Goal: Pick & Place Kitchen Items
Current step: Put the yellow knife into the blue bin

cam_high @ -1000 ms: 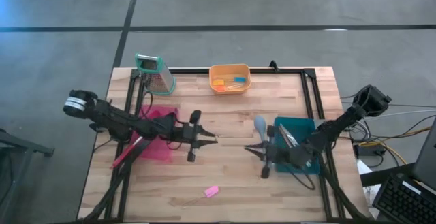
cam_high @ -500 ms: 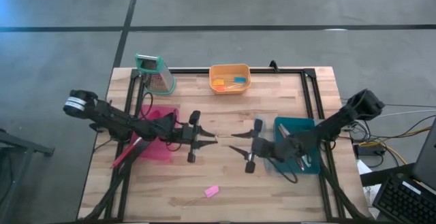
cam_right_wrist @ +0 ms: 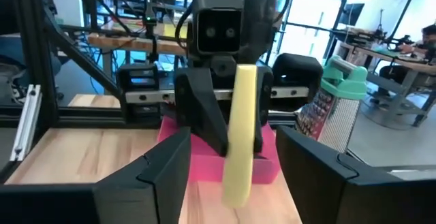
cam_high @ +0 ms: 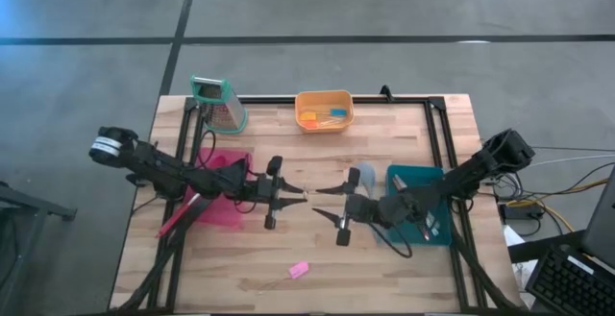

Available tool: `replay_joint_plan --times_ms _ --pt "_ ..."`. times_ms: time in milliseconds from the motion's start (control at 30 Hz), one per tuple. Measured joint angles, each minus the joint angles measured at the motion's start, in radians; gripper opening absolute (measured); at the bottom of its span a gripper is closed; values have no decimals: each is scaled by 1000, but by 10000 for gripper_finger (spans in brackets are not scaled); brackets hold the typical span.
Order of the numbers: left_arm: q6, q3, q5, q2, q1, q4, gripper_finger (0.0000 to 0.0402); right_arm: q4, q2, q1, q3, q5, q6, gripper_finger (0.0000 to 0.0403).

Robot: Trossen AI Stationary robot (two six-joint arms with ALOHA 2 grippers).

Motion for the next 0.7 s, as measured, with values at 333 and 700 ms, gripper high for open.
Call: replay_joint_plan --times_ms 333,700 --pt "0 -1 0 0 0 -6 60 -10 106 -35 124 2 -52 175" --pt "9 -1 3 0 -3 -10 60 -65 113 -47 141 4 -39 39"
